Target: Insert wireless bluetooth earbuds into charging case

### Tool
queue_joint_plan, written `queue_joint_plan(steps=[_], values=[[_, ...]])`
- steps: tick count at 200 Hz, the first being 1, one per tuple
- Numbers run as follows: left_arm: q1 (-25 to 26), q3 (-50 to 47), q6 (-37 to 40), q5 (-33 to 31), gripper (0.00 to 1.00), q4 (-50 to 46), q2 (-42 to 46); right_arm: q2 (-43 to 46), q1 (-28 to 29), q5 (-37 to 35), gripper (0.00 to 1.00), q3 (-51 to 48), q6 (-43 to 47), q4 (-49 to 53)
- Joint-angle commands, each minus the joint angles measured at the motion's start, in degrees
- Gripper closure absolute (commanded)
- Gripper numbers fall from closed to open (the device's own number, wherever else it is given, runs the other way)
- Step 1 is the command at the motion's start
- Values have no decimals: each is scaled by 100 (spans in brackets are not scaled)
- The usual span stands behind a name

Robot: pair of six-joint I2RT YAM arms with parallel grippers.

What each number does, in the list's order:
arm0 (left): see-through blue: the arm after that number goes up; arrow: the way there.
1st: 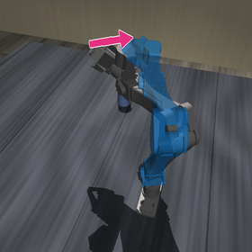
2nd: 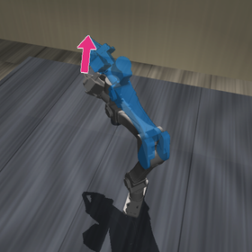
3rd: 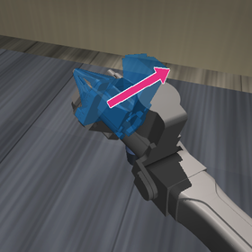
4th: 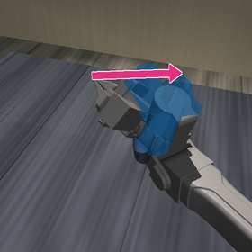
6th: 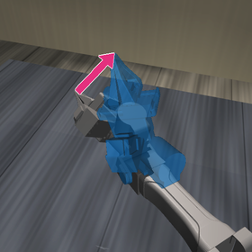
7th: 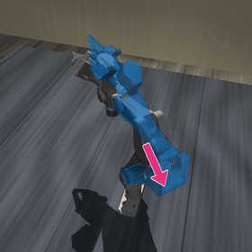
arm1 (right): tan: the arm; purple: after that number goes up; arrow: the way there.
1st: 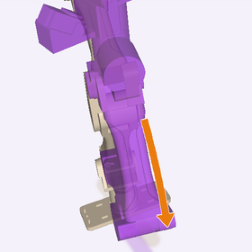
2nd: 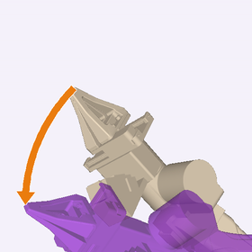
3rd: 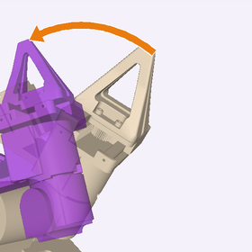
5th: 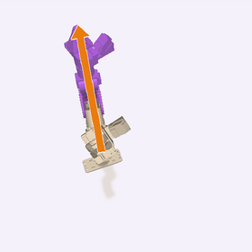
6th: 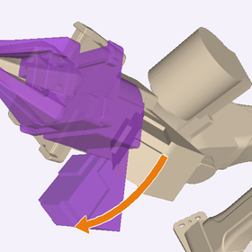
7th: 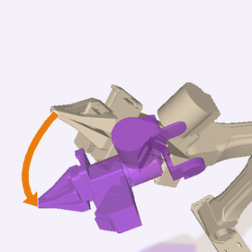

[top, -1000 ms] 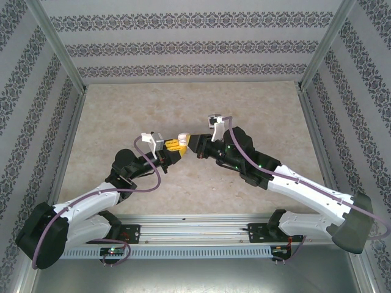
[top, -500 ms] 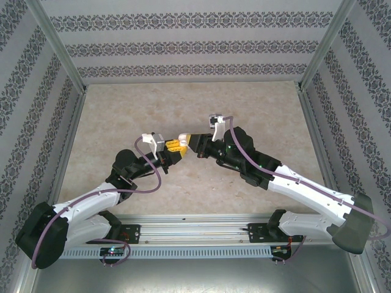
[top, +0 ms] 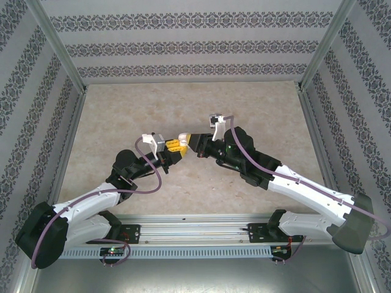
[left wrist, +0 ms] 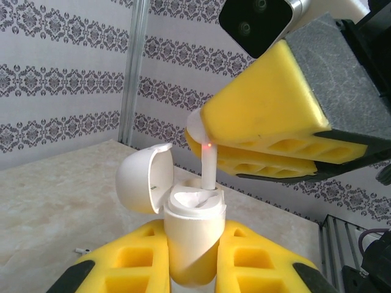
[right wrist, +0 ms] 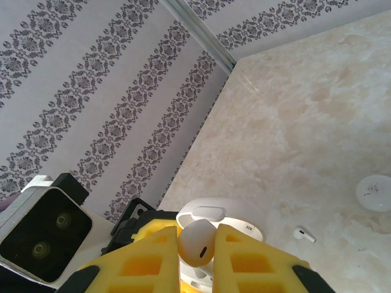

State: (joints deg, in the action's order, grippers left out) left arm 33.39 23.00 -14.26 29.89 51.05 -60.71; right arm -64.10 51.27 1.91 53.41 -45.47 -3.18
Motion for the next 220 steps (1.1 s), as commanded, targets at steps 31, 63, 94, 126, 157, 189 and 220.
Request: queue_joint_plan(steps=[31, 63, 94, 126, 157, 189, 220], values=[[112, -24, 128, -1, 100, 314, 28, 76, 85, -33, 85, 113, -216, -288], [115, -33, 137, -13, 100, 319, 41, 59, 94, -51, 85, 91, -280, -348], [115, -59, 145, -36, 100, 318, 55, 22, 112, -7, 85, 76, -376, -434], [124, -77, 152, -61, 100, 327, 59, 5, 142, -26, 85, 39, -416, -436], [124, -52, 182, -59, 100, 298, 51, -43, 163, -37, 85, 3, -471, -455], [124, -48, 194, -63, 100, 301, 63, -59, 204, -108, 85, -16, -458, -371], [124, -42, 209, -67, 100, 274, 87, -16, 235, -246, 85, 51, -394, -45]])
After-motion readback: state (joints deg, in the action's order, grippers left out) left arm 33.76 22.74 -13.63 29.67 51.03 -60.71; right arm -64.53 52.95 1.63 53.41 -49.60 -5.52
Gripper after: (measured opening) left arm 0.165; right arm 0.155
